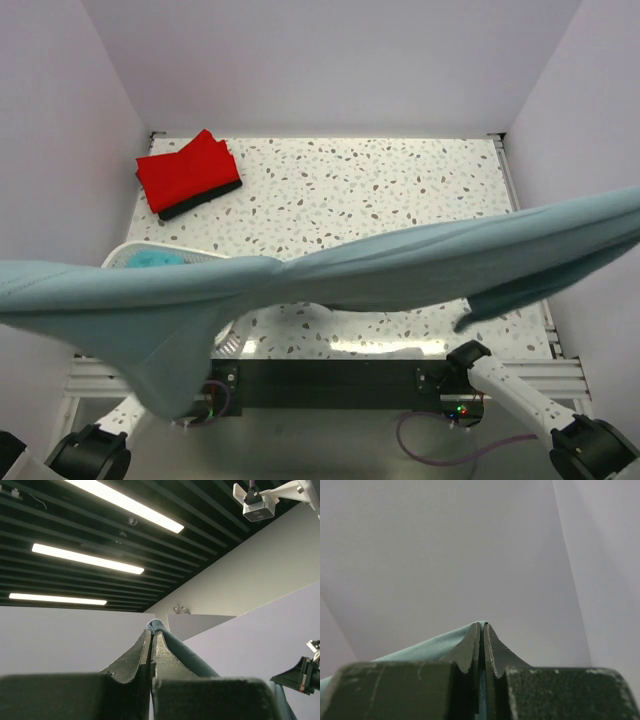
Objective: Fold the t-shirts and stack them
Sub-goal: Flatten the tshirt out
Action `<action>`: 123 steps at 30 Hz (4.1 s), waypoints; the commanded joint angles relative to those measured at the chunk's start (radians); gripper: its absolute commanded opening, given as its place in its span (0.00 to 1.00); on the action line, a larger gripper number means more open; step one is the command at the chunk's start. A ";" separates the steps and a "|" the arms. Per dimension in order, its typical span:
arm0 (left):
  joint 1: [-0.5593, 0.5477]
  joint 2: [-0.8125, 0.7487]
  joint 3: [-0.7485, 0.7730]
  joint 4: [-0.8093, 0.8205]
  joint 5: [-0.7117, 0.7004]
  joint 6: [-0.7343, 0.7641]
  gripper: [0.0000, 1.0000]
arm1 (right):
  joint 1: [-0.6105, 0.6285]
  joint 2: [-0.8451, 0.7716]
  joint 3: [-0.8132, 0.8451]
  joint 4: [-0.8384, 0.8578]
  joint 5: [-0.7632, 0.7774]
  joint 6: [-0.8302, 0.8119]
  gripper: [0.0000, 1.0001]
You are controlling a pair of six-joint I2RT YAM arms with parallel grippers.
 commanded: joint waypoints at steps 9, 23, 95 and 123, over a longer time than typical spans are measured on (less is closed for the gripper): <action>0.031 0.086 0.030 0.005 -0.023 -0.014 0.00 | 0.003 0.008 -0.031 0.035 0.062 -0.025 0.00; 0.034 0.363 -0.479 0.306 -0.135 0.092 0.00 | 0.030 0.128 -0.474 0.513 0.462 -0.333 0.00; -0.199 1.209 -0.976 0.314 -0.351 -0.130 1.00 | -0.296 1.189 -0.792 0.521 -0.347 0.377 0.99; -0.072 1.327 -0.801 0.254 -0.301 -0.132 1.00 | -0.603 1.329 -0.753 0.494 -0.591 0.602 0.99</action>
